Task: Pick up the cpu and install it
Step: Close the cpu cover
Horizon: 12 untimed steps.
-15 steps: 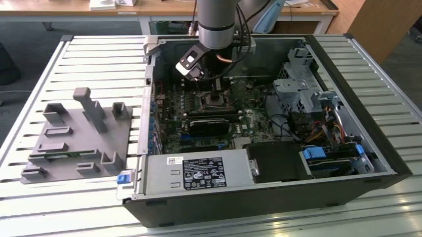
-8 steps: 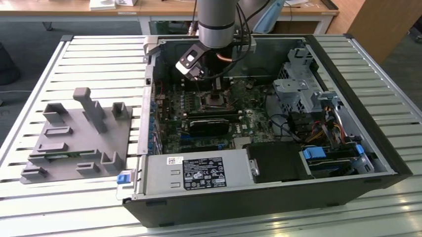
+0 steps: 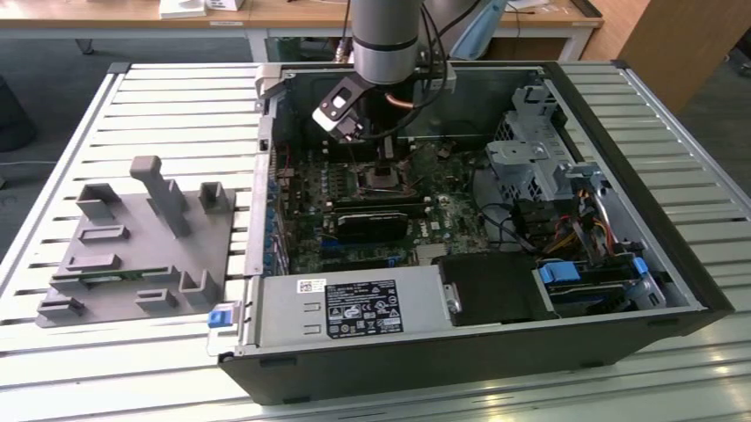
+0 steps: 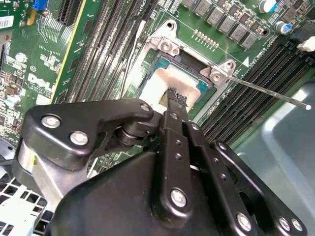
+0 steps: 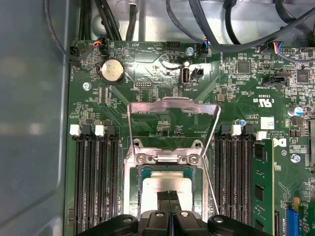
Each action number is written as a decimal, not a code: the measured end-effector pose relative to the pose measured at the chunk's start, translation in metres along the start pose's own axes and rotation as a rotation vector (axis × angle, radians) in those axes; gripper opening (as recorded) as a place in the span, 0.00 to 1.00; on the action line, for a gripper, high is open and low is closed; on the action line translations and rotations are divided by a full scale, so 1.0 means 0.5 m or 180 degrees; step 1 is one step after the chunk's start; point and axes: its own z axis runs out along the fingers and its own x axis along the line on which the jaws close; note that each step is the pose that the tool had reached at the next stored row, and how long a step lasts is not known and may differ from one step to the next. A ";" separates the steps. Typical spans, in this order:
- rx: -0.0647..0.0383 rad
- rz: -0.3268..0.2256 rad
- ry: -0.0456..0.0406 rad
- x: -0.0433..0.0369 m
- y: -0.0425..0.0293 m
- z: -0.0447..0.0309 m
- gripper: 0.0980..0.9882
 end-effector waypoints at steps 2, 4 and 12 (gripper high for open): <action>0.0000 0.0000 0.0000 0.000 0.000 -0.001 0.01; 0.0000 0.0000 0.0000 0.000 0.000 -0.002 0.01; 0.0000 0.0001 0.0000 0.000 0.000 -0.004 0.01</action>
